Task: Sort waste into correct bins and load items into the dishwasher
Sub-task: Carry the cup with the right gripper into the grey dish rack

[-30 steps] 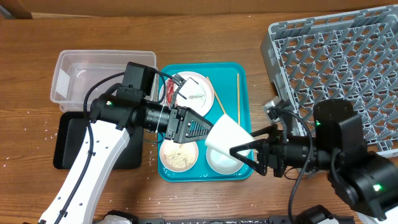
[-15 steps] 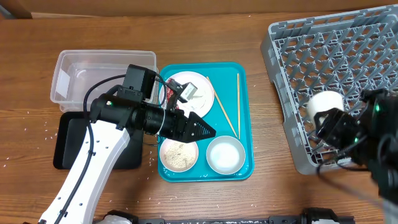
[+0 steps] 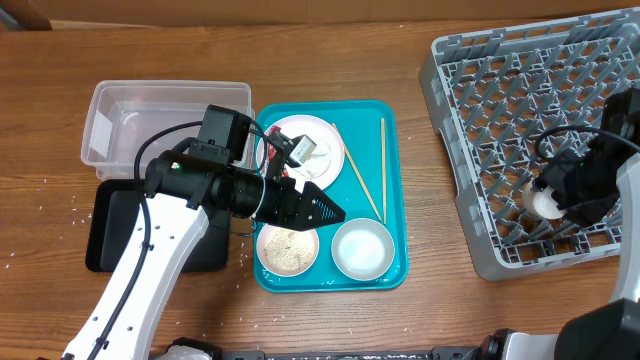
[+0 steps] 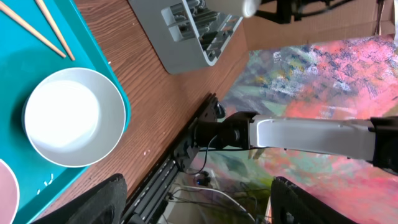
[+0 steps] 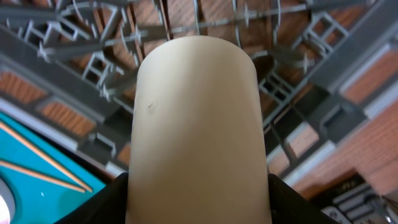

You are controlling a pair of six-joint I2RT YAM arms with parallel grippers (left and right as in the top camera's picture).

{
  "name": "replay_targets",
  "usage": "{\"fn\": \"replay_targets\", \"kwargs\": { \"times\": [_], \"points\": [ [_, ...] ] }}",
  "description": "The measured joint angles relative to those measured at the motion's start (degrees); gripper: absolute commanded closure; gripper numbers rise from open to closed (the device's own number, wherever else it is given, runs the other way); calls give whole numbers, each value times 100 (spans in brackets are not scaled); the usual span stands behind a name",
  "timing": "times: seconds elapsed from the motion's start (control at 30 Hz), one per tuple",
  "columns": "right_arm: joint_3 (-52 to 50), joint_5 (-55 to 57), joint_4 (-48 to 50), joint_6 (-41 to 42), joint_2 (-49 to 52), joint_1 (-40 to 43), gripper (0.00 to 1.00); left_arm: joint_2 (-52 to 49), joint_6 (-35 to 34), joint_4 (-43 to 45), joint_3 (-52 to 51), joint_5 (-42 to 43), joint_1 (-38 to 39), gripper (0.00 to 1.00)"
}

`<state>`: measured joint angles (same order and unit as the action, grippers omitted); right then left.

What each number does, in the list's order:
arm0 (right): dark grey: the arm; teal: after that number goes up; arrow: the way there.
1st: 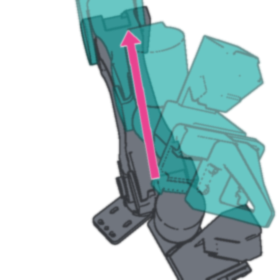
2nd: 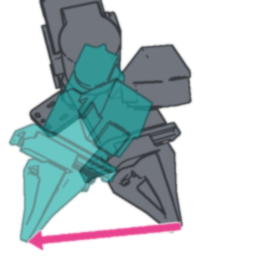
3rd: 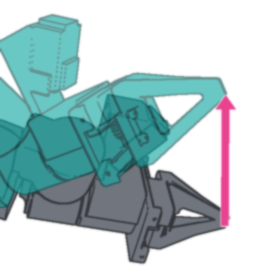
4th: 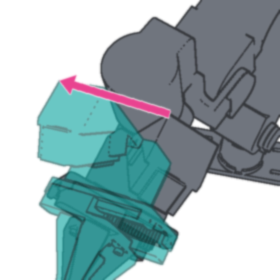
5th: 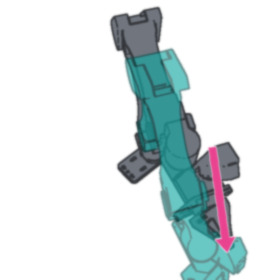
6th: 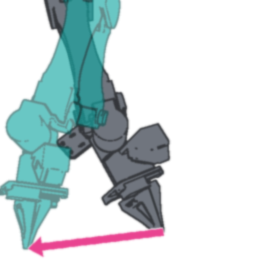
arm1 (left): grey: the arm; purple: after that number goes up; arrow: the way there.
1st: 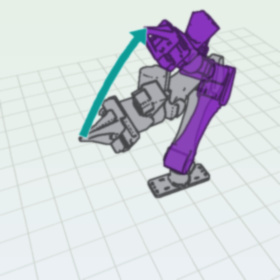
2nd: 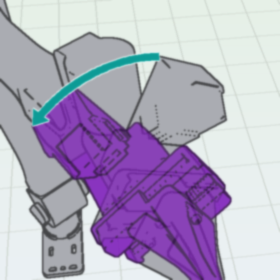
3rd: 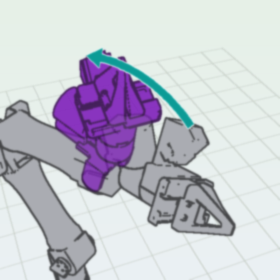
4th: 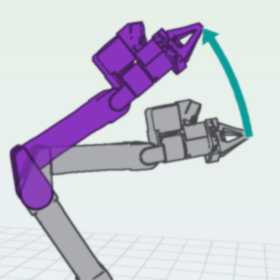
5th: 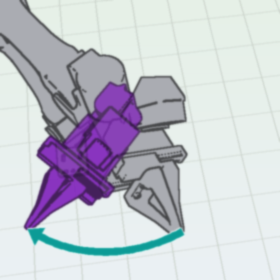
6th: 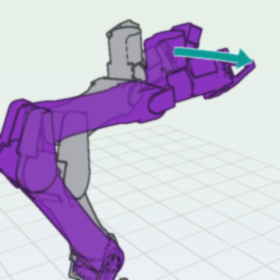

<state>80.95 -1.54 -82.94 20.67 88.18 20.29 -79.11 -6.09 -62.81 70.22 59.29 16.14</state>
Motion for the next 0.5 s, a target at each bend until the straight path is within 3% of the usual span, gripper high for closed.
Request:
{"fn": "replay_targets", "kwargs": {
  "times": [0.03,0.07,0.1,0.17,0.37,0.5],
  "points": [
    [0,11,35,-13,68,39,30,0,0,0,0,0,0,24],
    [0,31,57,-15,140,79,27,0,0,0,0,0,0,24],
    [0,33,59,-39,168,96,14,0,0,0,0,0,0,24],
    [0,39,79,-81,271,138,2,0,2,-2,0,0,0,24],
    [201,-278,-205,-120,280,142,0,0,2,-136,0,-7,0,24],
    [918,-767,-540,-299,199,142,0,0,7,-348,0,-273,0,33]
  ]
}}
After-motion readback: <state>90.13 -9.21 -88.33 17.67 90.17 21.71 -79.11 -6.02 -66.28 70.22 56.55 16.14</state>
